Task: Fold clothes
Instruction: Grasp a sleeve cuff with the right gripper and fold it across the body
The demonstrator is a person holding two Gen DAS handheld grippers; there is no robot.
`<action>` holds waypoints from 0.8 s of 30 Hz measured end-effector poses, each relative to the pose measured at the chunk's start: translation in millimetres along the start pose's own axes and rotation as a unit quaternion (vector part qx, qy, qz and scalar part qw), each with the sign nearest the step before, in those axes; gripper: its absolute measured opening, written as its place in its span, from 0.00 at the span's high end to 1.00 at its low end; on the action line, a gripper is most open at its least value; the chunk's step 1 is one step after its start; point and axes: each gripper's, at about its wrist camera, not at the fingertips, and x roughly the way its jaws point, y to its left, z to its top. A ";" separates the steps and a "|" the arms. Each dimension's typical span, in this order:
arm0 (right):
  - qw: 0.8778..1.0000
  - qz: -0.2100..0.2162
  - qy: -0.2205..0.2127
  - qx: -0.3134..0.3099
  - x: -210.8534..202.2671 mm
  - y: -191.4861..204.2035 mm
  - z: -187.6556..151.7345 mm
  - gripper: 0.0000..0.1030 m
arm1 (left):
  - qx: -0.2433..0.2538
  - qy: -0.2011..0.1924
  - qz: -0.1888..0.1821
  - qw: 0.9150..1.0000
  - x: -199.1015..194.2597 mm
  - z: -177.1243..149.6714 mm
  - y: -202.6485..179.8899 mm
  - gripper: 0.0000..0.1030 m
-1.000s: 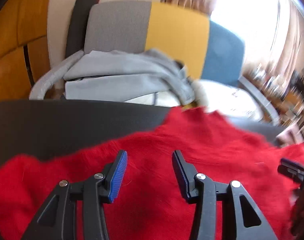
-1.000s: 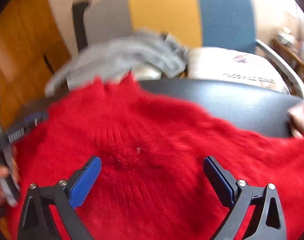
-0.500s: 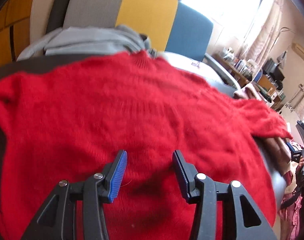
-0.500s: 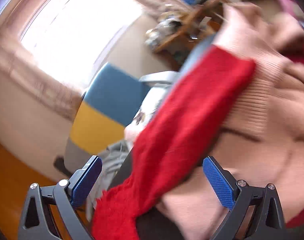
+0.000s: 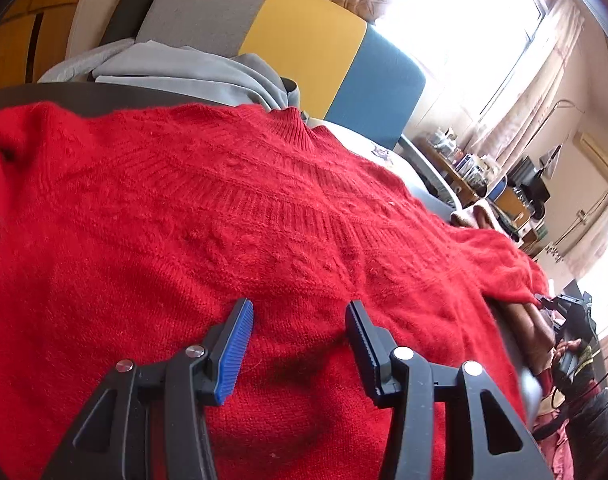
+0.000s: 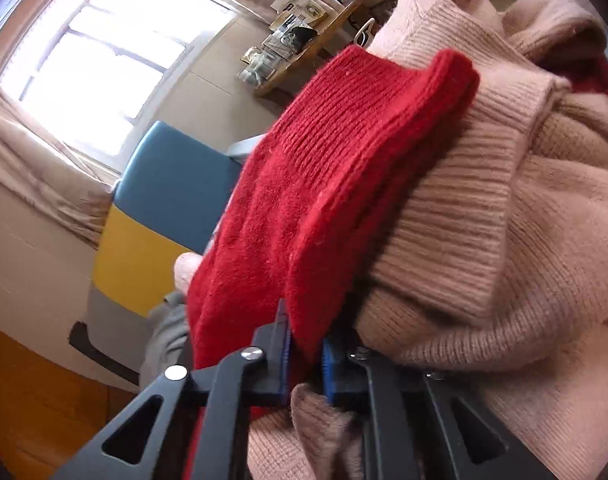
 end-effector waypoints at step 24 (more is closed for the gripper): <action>0.856 0.133 0.264 -0.425 124.5 305.8 -331.1 0.48 | -0.047 -0.010 -0.053 0.997 -4.8 -1.2 17.0 0.53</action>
